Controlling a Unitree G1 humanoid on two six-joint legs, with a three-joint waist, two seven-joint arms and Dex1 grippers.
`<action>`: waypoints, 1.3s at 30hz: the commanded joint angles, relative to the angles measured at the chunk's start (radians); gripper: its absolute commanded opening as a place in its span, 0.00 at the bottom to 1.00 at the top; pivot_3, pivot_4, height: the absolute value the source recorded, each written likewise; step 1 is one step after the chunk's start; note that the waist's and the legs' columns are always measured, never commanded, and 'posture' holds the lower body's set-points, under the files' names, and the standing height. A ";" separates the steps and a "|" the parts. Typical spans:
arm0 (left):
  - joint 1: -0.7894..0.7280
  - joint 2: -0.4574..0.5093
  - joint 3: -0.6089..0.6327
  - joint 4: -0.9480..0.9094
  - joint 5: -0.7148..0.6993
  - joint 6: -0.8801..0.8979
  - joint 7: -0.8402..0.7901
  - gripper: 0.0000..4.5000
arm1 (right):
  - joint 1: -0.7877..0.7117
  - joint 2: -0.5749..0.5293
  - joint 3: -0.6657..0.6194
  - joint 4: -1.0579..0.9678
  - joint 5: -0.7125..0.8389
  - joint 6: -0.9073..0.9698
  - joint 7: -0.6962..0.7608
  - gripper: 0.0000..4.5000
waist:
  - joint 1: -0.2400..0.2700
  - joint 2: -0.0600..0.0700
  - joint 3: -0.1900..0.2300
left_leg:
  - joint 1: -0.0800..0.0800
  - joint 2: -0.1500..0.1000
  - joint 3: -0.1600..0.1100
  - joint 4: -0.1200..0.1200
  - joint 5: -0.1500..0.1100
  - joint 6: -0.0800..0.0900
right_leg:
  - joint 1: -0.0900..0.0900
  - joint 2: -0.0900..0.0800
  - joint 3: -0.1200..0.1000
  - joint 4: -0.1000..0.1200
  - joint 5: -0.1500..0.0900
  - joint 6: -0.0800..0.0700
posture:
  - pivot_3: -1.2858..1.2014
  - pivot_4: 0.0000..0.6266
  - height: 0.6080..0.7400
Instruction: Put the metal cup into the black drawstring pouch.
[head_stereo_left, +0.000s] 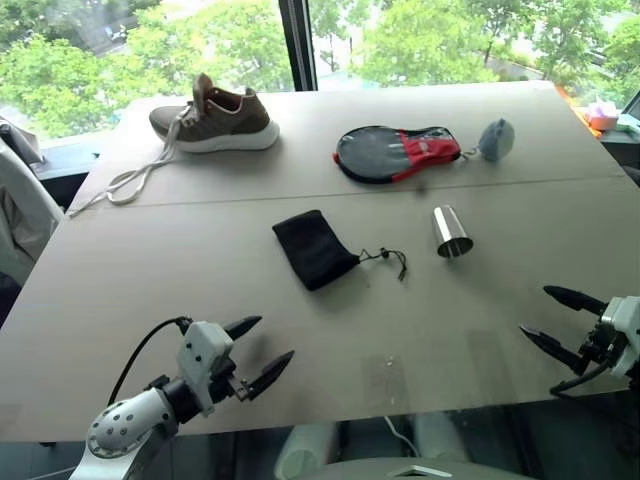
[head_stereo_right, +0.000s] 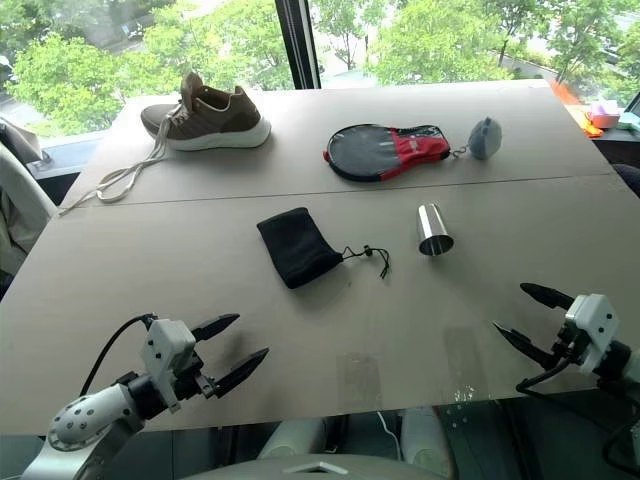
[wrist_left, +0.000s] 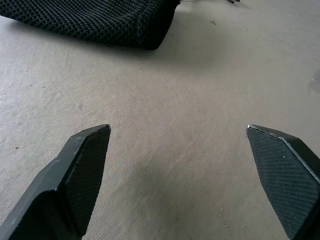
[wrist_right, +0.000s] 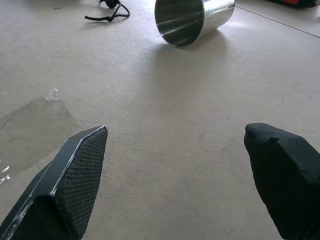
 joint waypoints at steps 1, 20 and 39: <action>-0.005 -0.002 0.006 -0.010 -0.005 -0.012 -0.003 1.00 | -0.004 -0.003 -0.026 -0.010 0.014 -0.018 0.002 0.99 | 0.000 0.000 0.000 | 0.000 0.000 0.000 0.000 0.000 0.000 | 0.000 0.000 0.000 0.000 0.000 0.000 | 0.52 0.24 1.00; -0.038 -0.021 -0.011 -0.030 -0.009 0.038 0.011 1.00 | 0.001 0.022 -0.013 -0.051 0.024 0.000 -0.006 0.99 | 0.000 0.000 0.000 | 0.000 0.000 0.000 0.000 0.000 0.000 | 0.000 0.000 0.000 0.000 0.000 0.000 | 0.52 0.24 1.00; -0.253 -0.011 -0.134 -0.238 0.012 0.335 0.181 1.00 | 0.151 0.077 0.029 -0.356 0.284 0.189 0.144 0.99 | 0.005 -0.001 0.001 | -0.001 0.000 -0.002 0.001 0.000 0.000 | 0.000 0.000 -0.001 0.001 0.000 0.000 | 0.52 0.24 1.00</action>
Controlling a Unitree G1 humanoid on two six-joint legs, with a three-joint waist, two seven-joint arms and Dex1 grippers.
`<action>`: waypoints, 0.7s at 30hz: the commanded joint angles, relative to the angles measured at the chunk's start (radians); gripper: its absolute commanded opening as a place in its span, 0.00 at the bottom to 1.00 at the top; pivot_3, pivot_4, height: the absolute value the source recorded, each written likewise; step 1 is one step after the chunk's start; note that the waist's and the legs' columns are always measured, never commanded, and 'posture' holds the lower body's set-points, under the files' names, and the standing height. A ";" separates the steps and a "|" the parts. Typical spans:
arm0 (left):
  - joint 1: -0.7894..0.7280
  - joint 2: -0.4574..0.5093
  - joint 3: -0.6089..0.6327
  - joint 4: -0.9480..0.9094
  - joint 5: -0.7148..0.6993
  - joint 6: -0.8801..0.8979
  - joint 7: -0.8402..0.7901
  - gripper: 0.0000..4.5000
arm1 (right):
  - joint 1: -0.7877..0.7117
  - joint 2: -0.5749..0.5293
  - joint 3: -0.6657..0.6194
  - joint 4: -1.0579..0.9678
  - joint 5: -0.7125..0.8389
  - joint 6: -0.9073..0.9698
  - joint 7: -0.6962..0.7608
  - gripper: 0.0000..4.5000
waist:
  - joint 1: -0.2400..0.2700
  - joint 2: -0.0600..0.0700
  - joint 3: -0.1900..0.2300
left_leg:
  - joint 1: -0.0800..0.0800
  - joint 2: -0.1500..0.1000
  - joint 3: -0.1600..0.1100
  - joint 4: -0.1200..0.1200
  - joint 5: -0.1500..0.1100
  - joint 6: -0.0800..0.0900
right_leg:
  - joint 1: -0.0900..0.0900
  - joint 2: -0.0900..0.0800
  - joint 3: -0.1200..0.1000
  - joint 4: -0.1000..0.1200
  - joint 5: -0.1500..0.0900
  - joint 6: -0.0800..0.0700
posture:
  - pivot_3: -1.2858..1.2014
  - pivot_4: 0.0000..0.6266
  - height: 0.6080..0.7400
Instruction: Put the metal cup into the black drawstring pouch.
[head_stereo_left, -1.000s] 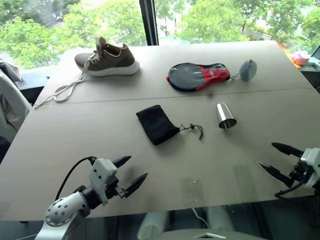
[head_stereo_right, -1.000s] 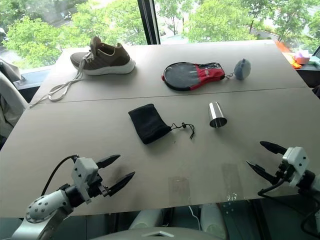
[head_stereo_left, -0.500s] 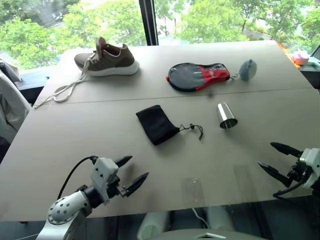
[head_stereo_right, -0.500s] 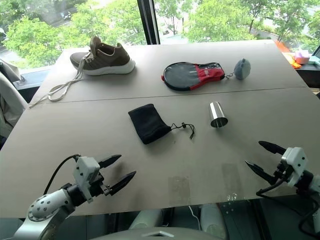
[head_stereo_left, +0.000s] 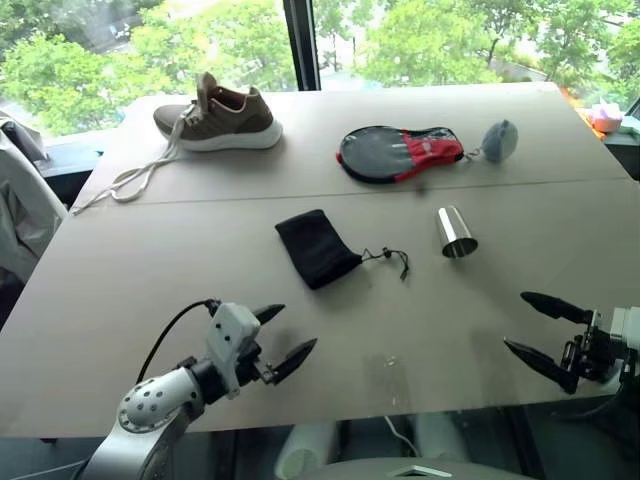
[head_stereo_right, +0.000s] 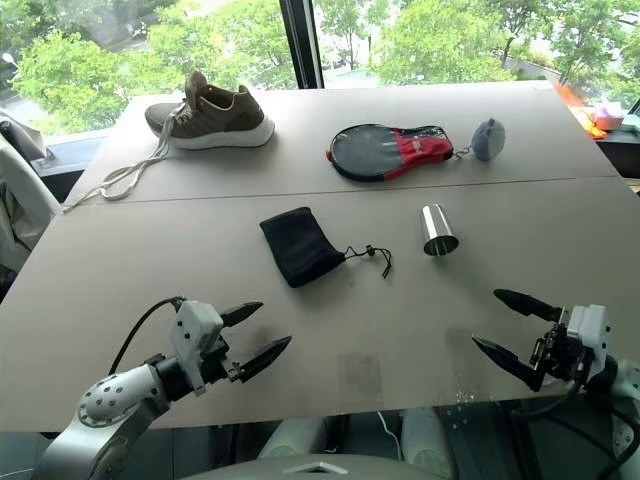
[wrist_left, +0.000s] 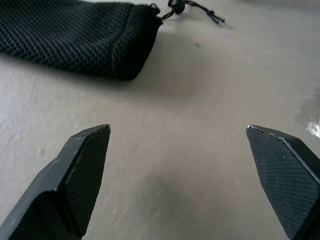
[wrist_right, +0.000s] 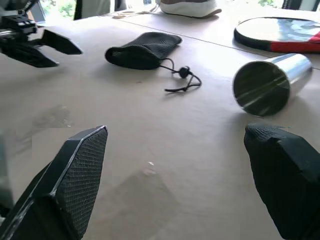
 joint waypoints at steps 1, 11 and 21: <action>-0.075 0.001 -0.030 -0.091 0.012 0.074 0.065 1.00 | 0.023 0.012 -0.003 -0.092 0.067 0.037 0.022 0.99 | -0.004 0.000 0.000 | 0.000 0.000 0.000 0.000 0.000 0.000 | 0.000 0.000 0.000 0.000 0.000 0.000 | 0.52 0.24 1.00; -0.300 0.111 -0.249 0.056 0.477 0.016 0.235 1.00 | 0.041 0.040 0.009 -0.116 0.018 -0.010 0.056 0.99 | -0.003 -0.001 0.000 | 0.000 -0.001 0.000 -0.001 0.000 0.000 | 0.000 0.001 0.000 0.000 0.000 0.000 | 0.52 0.24 1.00; -0.365 0.086 -0.356 0.127 0.729 -0.136 0.308 1.00 | 0.045 0.056 0.001 -0.091 -0.002 -0.037 0.047 0.99 | -0.004 -0.002 0.001 | 0.000 -0.001 0.000 -0.002 0.000 0.000 | -0.001 0.000 0.001 -0.001 0.000 0.000 | 0.52 0.24 1.00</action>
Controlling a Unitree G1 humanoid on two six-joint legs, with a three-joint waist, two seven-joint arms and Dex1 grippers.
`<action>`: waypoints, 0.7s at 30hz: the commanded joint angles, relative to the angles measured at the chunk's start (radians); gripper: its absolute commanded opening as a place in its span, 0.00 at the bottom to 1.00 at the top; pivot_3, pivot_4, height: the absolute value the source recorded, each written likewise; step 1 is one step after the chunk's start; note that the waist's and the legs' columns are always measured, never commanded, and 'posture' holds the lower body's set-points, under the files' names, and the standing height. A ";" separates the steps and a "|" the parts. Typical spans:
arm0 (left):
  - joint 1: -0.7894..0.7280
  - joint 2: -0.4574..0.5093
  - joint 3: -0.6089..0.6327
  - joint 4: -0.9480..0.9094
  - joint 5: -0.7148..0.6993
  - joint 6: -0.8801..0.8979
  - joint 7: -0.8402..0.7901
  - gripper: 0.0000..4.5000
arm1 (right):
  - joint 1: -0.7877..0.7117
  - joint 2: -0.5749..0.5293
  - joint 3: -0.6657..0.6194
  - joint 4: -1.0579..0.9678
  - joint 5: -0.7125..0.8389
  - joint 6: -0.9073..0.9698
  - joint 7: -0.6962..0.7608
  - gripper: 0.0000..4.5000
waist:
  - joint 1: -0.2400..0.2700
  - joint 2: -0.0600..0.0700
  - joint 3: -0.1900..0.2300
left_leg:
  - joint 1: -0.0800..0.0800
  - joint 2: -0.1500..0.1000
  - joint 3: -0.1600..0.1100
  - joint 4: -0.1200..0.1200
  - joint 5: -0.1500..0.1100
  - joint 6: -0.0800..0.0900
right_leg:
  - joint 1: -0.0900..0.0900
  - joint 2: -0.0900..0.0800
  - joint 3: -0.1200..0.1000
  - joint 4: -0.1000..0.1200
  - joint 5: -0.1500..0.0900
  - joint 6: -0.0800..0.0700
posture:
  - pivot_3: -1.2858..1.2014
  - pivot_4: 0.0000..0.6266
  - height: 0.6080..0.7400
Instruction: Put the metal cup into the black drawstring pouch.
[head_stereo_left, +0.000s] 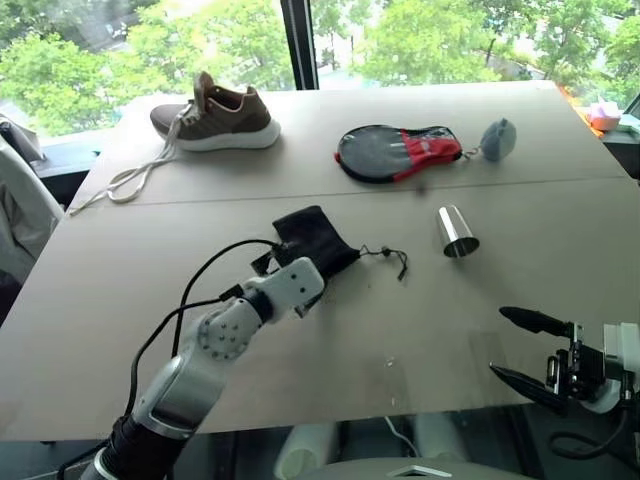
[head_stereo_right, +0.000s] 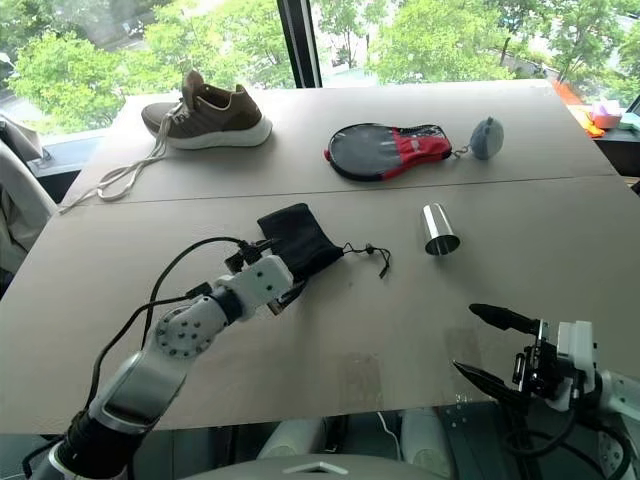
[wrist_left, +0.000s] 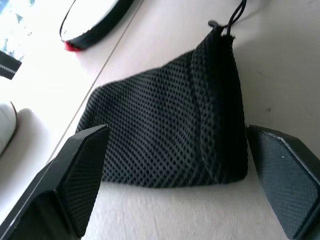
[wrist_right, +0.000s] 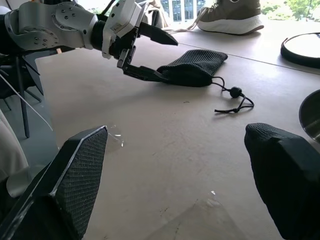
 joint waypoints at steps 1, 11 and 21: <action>0.021 0.003 0.015 0.008 0.089 -0.091 0.058 1.00 | 0.008 0.007 -0.023 -0.009 0.001 -0.029 0.000 0.99 | -0.002 0.000 0.000 | 0.000 0.000 0.000 0.000 0.000 0.000 | 0.000 0.000 0.000 0.000 0.000 0.000 | 0.52 0.24 1.00; 0.072 -0.066 0.045 0.089 0.220 -0.191 0.188 1.00 | 0.014 0.013 -0.017 0.003 -0.004 -0.035 -0.003 0.99 | 0.003 0.000 0.000 | 0.000 0.000 0.000 0.000 0.000 0.000 | 0.000 0.000 0.000 0.000 0.000 0.000 | 0.52 0.24 1.00; 0.008 -0.178 0.088 0.187 0.197 -0.205 0.228 1.00 | 0.027 0.024 -0.016 -0.005 -0.012 -0.044 -0.018 0.99 | 0.005 0.000 0.000 | 0.000 0.000 0.000 0.001 0.000 0.000 | 0.000 0.000 -0.001 0.001 0.000 0.000 | 0.52 0.24 1.00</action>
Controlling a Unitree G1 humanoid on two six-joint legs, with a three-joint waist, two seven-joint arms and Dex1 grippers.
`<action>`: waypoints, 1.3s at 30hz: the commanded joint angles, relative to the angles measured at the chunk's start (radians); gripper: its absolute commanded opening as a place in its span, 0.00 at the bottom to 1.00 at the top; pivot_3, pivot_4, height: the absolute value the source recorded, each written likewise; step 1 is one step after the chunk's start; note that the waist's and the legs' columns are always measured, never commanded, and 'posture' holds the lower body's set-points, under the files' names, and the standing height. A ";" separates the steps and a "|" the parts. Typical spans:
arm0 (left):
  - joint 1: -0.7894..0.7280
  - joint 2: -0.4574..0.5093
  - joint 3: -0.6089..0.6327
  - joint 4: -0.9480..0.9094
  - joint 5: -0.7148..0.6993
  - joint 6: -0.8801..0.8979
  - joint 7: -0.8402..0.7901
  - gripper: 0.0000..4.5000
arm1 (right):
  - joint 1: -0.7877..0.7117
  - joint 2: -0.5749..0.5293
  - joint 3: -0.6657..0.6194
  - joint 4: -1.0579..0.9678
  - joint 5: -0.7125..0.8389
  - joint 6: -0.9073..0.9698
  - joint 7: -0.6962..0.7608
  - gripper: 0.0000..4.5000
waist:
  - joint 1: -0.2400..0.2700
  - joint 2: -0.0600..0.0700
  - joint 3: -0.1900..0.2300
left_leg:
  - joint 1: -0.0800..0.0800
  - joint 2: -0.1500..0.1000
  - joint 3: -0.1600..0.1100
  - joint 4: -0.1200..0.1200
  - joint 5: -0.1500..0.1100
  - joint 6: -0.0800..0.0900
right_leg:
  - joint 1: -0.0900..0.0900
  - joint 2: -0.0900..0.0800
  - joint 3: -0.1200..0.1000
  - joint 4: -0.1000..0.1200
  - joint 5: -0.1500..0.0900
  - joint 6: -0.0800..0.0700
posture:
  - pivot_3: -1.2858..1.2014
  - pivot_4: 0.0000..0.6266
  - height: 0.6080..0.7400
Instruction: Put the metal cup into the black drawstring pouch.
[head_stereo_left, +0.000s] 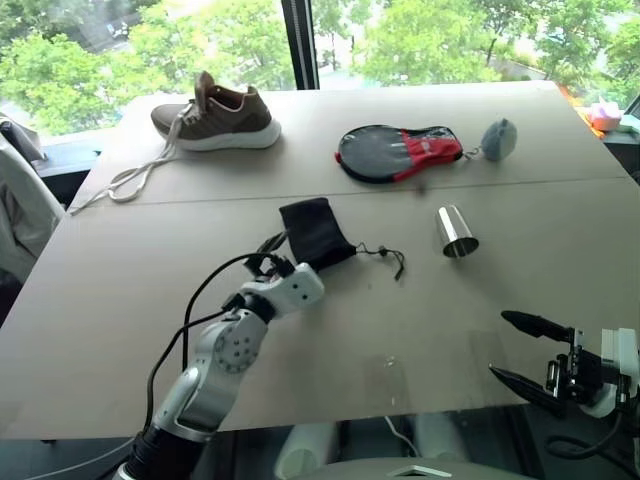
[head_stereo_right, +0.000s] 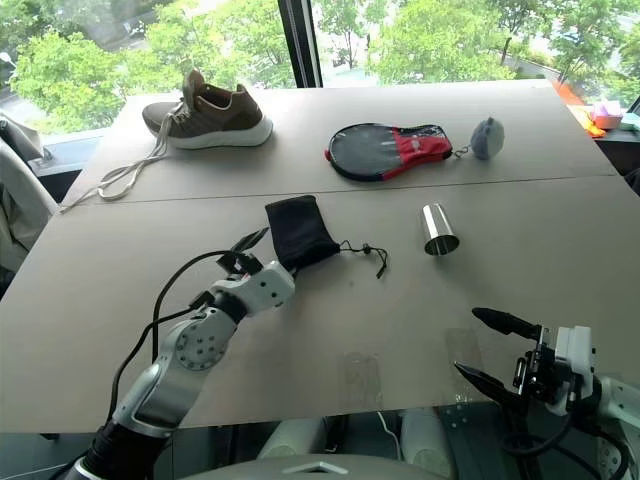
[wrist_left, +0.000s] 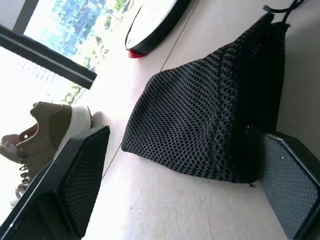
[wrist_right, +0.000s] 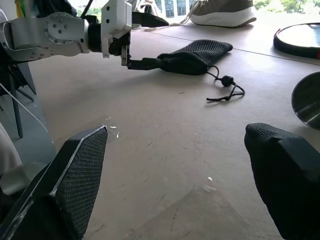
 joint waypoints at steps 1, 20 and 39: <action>-0.032 -0.028 0.026 0.017 -0.004 0.002 0.009 1.00 | 0.012 0.006 -0.017 -0.021 0.005 -0.019 -0.004 0.99 | -0.001 0.000 0.000 | 0.000 0.000 0.000 0.000 0.000 0.000 | 0.000 0.000 0.000 0.000 0.000 0.000 | 0.52 0.24 1.00; -0.109 -0.128 0.084 -0.001 -0.136 0.137 -0.115 0.02 | -0.029 0.019 -0.024 -0.032 -0.016 -0.025 -0.103 1.00 | -0.005 0.000 0.000 | 0.000 0.000 0.000 0.001 0.000 0.000 | 0.000 0.000 0.000 0.001 0.000 0.000 | 0.52 0.24 1.00; -0.344 -0.279 0.178 -0.138 -0.373 0.659 -0.155 0.02 | -0.412 0.053 0.181 -0.026 -0.854 0.138 -0.913 1.00 | -0.008 -0.001 -0.001 | -0.002 -0.001 0.003 0.005 0.004 -0.006 | -0.001 0.002 -0.001 0.001 0.001 0.002 | 0.52 0.24 1.00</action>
